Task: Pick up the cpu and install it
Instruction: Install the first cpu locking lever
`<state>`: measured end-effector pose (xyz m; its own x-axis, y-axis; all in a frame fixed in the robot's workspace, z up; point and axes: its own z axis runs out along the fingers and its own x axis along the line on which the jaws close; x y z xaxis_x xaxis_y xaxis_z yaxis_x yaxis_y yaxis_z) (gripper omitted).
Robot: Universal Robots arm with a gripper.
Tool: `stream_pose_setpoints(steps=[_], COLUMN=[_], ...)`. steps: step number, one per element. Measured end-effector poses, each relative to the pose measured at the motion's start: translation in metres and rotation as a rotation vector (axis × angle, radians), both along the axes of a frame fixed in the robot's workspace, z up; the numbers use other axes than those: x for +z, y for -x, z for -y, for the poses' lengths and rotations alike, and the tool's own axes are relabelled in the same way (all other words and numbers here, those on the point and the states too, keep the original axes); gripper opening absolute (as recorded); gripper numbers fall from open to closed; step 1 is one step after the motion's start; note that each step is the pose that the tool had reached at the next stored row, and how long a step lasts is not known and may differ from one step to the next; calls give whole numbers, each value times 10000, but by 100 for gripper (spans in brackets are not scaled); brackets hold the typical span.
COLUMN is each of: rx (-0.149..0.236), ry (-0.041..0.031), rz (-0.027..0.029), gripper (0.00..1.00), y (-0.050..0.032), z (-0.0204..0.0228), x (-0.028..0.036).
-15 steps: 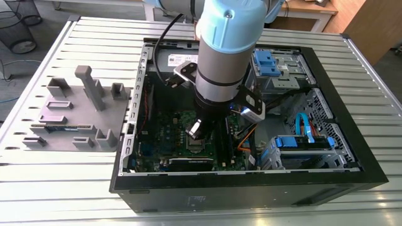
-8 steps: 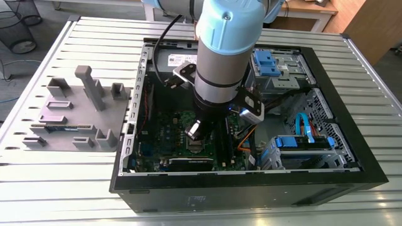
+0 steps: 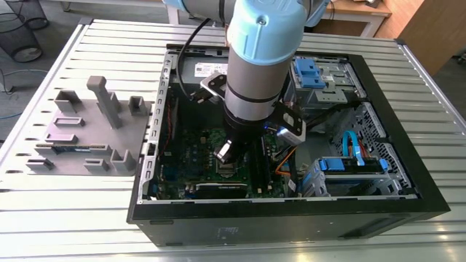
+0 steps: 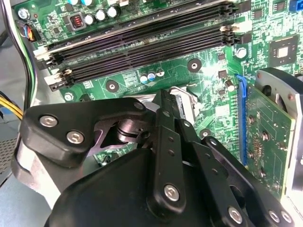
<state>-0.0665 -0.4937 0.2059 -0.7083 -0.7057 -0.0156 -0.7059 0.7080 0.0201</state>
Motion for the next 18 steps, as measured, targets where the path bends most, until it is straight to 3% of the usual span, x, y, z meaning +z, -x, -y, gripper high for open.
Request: stream_pose_setpoints(steps=[8, 18], rx=[-95, -106], ry=[-3, -10], rz=[0, 0], gripper=[11, 11], y=[3, -3], z=[18, 21], x=[-69, -95])
